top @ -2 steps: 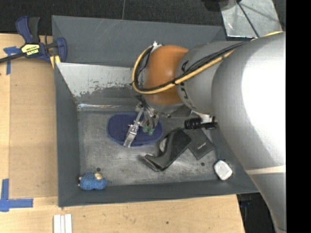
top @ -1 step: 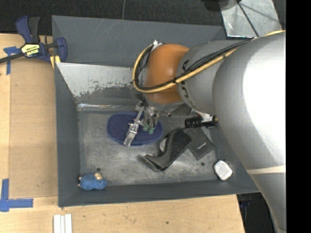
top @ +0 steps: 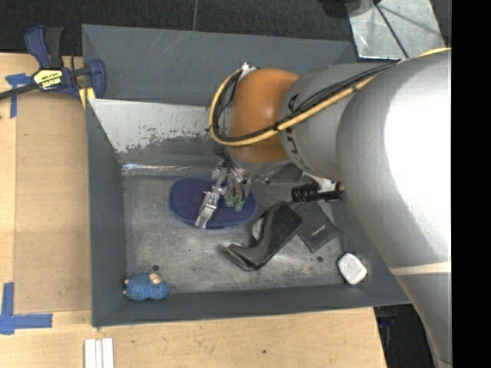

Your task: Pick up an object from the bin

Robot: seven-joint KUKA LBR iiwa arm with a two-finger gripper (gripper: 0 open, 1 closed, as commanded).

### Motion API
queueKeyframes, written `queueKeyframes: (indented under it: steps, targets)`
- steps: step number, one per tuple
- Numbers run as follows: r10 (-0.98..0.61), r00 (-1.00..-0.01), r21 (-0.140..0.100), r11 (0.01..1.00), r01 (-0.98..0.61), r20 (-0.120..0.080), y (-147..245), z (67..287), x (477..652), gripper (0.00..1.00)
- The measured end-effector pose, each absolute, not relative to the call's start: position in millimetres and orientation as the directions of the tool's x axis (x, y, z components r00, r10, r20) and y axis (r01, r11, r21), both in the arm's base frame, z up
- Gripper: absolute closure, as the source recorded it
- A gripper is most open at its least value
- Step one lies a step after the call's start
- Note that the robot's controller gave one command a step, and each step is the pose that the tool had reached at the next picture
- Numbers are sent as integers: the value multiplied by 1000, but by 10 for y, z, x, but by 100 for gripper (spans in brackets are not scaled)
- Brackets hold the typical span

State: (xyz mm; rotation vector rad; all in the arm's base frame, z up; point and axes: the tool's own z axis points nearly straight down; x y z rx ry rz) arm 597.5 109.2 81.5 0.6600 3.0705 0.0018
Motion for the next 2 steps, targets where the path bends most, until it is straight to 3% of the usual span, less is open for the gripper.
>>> queueKeyframes:
  steps: [2]
  targets:
    - [406, -914, 5, 914, 406, -8, 1080, 2021, 6023, 100]
